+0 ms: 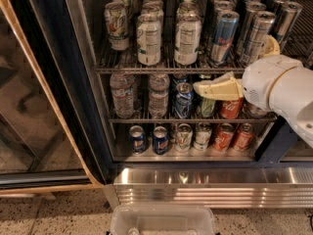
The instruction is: Pick redbull can from top shelf of fridge
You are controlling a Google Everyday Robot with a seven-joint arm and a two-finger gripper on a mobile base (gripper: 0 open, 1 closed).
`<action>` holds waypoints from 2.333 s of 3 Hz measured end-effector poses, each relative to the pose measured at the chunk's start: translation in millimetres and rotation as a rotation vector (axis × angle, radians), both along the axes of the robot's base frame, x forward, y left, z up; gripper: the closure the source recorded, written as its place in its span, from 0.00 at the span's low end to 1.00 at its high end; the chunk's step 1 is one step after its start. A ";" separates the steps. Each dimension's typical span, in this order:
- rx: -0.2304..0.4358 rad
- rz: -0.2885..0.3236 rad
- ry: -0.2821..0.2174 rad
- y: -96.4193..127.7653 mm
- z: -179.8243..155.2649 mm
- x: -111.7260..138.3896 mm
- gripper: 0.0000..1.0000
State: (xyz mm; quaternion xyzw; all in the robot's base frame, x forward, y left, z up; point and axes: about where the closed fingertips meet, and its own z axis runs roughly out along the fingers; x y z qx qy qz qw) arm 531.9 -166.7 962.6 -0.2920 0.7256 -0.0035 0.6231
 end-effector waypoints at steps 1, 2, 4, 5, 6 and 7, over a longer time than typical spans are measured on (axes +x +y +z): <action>0.092 -0.031 -0.054 -3.0 5.6 10.1 0.00; 0.108 0.009 -0.066 23.4 11.1 8.4 0.00; 0.118 0.005 -0.076 26.7 9.3 12.7 0.00; 0.141 -0.034 -0.122 17.6 6.7 20.9 0.00; 0.184 -0.096 -0.177 8.5 -0.3 25.4 0.14; 0.232 -0.117 -0.210 19.7 15.5 29.9 0.12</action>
Offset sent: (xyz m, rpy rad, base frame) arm 0.0094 -0.0036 0.0052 0.0826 -0.0486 -0.0299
